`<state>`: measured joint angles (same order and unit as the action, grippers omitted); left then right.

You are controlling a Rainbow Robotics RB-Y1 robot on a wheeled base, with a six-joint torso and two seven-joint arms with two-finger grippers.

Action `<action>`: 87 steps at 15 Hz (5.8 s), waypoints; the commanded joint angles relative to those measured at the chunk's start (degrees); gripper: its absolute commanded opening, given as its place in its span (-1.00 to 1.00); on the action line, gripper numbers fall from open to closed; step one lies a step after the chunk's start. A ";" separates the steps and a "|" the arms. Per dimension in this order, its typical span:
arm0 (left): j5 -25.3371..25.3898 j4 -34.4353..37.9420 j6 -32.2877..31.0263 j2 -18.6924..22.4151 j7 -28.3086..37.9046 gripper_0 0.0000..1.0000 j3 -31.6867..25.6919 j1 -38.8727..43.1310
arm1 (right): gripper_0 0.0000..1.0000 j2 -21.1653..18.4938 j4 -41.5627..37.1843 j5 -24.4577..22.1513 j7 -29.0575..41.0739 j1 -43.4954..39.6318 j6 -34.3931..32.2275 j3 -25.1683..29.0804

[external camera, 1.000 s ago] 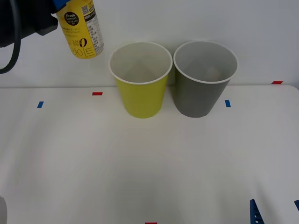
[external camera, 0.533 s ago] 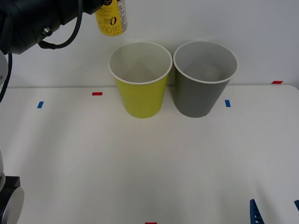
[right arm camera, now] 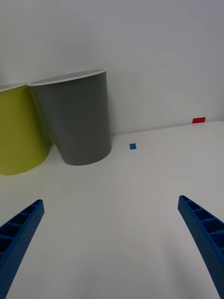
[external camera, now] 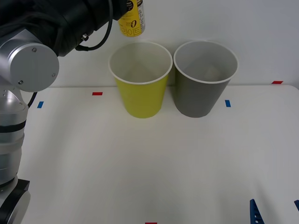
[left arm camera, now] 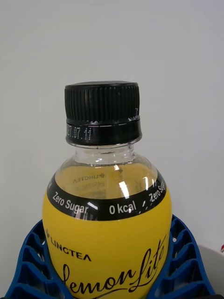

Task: Put cans in the gray bin and PET bottles in the light green bin.

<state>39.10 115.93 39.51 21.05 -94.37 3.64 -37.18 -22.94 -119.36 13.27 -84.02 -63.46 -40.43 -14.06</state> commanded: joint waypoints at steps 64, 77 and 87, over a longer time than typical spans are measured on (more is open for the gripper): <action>-14.58 31.90 -35.03 13.14 -0.56 1.00 6.38 69.97 | 1.00 0.00 0.00 0.00 0.00 0.00 0.00 0.00; -23.19 9.84 -69.04 9.36 1.55 1.00 13.67 84.64 | 1.00 0.00 0.00 0.00 0.00 0.00 0.00 0.00; -24.86 -2.29 -83.28 3.39 -7.24 1.00 15.25 94.49 | 1.00 0.00 0.00 0.00 0.00 0.00 0.00 0.00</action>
<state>14.32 114.38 -42.96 25.50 -100.42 18.92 56.14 -22.94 -119.36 13.27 -84.02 -63.46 -40.43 -14.06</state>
